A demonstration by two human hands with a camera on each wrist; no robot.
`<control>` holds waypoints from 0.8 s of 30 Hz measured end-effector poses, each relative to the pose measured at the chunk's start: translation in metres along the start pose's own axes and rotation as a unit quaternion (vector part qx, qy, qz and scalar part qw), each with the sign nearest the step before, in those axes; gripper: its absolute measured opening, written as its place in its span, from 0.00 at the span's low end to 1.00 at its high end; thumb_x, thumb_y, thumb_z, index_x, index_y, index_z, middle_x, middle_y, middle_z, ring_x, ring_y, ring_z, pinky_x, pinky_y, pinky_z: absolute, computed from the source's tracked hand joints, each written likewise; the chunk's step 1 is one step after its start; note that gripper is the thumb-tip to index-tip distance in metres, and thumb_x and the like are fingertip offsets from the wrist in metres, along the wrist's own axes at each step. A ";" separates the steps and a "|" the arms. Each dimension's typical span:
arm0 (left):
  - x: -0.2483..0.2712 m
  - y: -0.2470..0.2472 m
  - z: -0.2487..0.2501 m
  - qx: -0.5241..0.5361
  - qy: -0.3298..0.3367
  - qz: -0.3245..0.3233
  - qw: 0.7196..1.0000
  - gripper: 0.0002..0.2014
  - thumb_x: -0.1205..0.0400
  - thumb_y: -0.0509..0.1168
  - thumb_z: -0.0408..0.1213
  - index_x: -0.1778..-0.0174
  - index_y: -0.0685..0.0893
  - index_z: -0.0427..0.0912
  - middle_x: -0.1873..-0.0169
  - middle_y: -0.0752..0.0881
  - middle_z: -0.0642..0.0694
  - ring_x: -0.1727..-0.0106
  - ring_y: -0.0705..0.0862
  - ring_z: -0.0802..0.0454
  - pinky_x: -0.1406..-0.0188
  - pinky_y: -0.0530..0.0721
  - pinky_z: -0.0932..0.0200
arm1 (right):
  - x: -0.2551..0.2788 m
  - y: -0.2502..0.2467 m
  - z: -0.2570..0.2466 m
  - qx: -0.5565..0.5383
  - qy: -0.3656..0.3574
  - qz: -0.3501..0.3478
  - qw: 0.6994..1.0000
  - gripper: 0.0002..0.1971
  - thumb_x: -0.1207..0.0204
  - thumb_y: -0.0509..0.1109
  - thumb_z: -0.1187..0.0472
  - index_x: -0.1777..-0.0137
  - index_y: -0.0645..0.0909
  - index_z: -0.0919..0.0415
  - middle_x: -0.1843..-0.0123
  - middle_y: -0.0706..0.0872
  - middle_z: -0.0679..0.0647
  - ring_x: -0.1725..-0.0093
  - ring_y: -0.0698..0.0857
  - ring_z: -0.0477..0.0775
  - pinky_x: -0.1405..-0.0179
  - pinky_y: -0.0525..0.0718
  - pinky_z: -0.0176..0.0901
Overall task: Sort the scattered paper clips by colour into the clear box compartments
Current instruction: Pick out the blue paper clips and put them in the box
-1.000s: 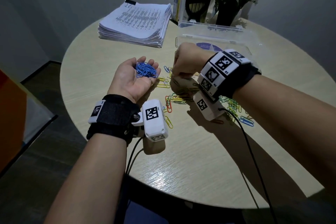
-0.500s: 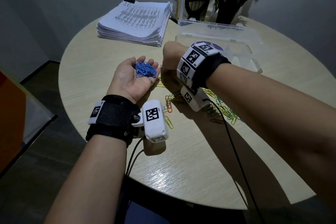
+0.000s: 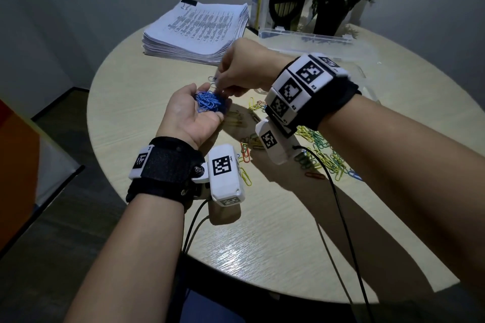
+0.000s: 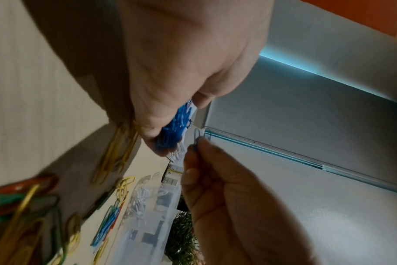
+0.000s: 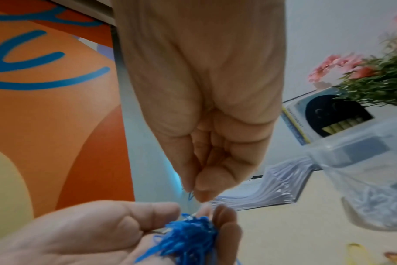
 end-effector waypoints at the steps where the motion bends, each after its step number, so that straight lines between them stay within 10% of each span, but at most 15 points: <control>1: 0.000 0.002 0.000 0.002 -0.001 -0.009 1.000 0.15 0.12 0.48 0.38 0.55 0.76 0.33 0.56 0.80 0.32 0.56 0.79 0.42 0.48 0.79 0.50 | 0.000 0.004 -0.006 0.002 -0.013 -0.009 1.000 0.07 0.29 0.77 0.65 0.55 0.88 0.70 0.60 0.90 0.64 0.60 0.90 0.59 0.53 0.91 0.55; 6: -0.001 0.000 0.001 0.022 -0.003 -0.005 1.000 0.16 0.11 0.47 0.38 0.54 0.76 0.33 0.58 0.79 0.33 0.56 0.79 0.42 0.42 0.80 0.49 | 0.003 -0.003 -0.008 0.062 -0.021 0.001 0.998 0.07 0.25 0.72 0.66 0.54 0.89 0.70 0.61 0.91 0.63 0.67 0.88 0.54 0.53 0.91 0.52; 14: -0.001 0.000 -0.001 -0.004 -0.002 0.002 1.000 0.16 0.11 0.47 0.36 0.54 0.78 0.33 0.56 0.80 0.33 0.54 0.81 0.41 0.44 0.77 0.47 | 0.008 -0.027 0.057 0.293 0.066 0.008 0.954 0.12 0.26 0.67 0.71 0.45 0.86 0.73 0.46 0.88 0.71 0.49 0.89 0.63 0.44 0.87 0.57; 18: 0.000 0.001 -0.001 -0.003 0.000 0.001 1.000 0.16 0.11 0.47 0.36 0.54 0.78 0.33 0.56 0.80 0.33 0.54 0.81 0.41 0.43 0.77 0.47 | 0.013 -0.022 0.069 0.320 0.081 -0.014 0.944 0.14 0.26 0.74 0.62 0.47 0.86 0.73 0.48 0.89 0.68 0.61 0.83 0.59 0.72 0.78 0.41; 24: 0.001 0.000 0.001 0.001 0.005 0.003 1.000 0.16 0.12 0.48 0.36 0.53 0.79 0.33 0.55 0.81 0.33 0.53 0.81 0.41 0.44 0.78 0.47 | 0.009 -0.015 0.069 0.324 0.081 -0.033 0.942 0.13 0.27 0.71 0.66 0.46 0.85 0.73 0.46 0.88 0.67 0.58 0.83 0.59 0.70 0.78 0.42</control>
Point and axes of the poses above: each hand's wrist, its own x-axis away from the middle knuckle, its own y-axis out of the palm, z = x × y, the point moved 6 cm from there along -x, towards the middle knuckle
